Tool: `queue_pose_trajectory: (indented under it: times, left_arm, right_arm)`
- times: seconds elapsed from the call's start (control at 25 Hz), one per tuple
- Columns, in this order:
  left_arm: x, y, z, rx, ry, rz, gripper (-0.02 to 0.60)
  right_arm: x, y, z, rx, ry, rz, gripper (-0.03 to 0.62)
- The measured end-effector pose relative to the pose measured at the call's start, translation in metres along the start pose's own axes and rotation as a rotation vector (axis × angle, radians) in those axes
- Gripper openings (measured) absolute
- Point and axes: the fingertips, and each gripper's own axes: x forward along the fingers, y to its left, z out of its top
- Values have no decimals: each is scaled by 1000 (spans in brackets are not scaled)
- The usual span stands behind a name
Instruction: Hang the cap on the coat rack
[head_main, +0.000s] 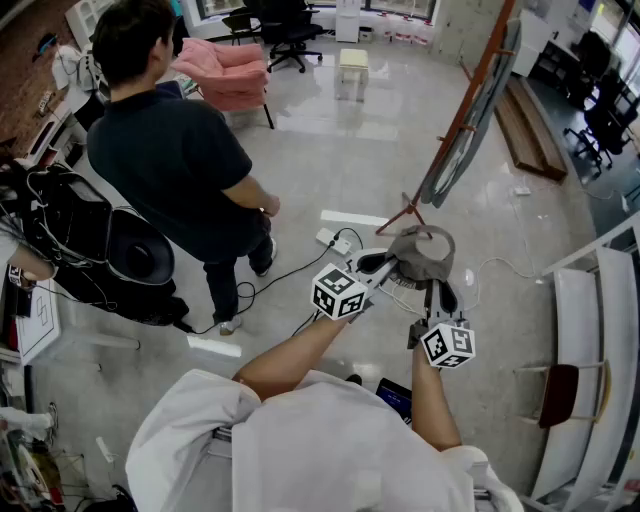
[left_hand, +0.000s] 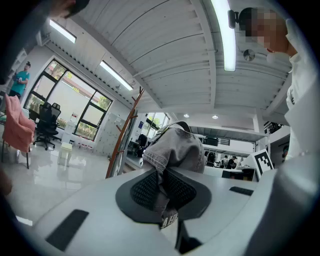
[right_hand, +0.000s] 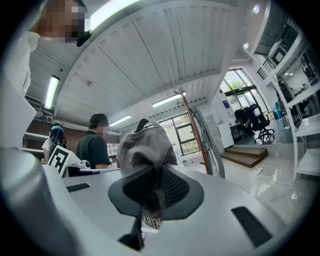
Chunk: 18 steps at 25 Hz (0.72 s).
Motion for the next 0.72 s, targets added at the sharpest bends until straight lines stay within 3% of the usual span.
queue_pose_trajectory:
  times: [0.2,0.44,0.72]
  left_arm:
    - [8,4,21,14,-46,122,35]
    - [21,-13,10,-9,-50,99,35]
    - [8,-16,21,-36,-51,105,34]
  right_arm:
    - [26,-3,28,-13,1,95,44]
    - [3,-15,29,-34,6,73,43]
    - [4,0,37,-37,28,92,43]
